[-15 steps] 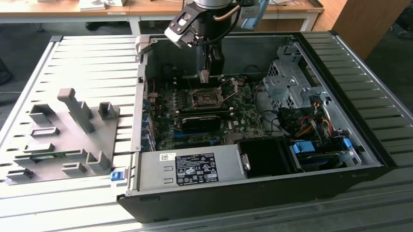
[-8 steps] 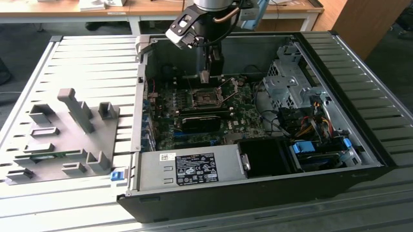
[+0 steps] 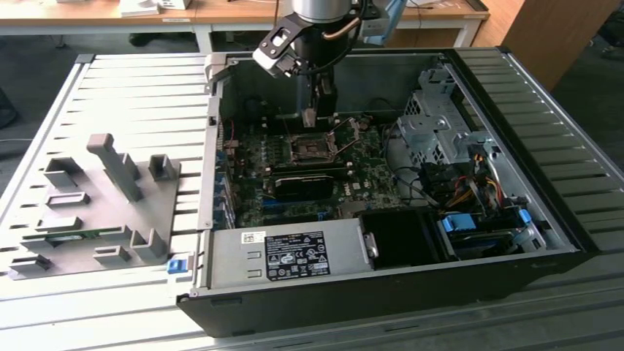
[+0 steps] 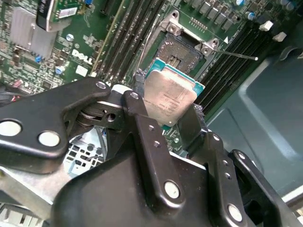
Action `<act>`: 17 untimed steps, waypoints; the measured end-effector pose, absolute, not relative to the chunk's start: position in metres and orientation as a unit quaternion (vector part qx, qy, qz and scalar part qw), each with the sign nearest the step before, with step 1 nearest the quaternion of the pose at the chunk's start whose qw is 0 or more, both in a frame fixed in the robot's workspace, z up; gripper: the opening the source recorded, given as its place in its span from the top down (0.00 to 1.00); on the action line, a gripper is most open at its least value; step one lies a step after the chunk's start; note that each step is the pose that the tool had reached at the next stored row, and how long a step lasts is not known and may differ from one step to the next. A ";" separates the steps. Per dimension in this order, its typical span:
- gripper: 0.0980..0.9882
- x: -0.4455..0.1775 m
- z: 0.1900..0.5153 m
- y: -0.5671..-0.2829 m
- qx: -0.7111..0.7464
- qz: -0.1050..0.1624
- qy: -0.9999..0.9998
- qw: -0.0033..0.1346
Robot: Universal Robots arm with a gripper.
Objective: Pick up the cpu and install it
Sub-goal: 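Place the cpu into insertion slot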
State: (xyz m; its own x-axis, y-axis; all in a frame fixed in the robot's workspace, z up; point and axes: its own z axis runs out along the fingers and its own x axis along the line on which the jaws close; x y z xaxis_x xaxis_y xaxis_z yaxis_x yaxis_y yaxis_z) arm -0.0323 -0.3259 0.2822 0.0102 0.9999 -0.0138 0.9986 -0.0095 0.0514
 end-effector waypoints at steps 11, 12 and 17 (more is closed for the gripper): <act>0.52 -0.030 0.268 -0.323 0.695 0.020 0.718 0.016; 0.52 -0.030 0.266 -0.322 0.695 0.020 0.718 0.016; 0.52 -0.029 0.259 -0.320 0.695 0.019 0.718 0.017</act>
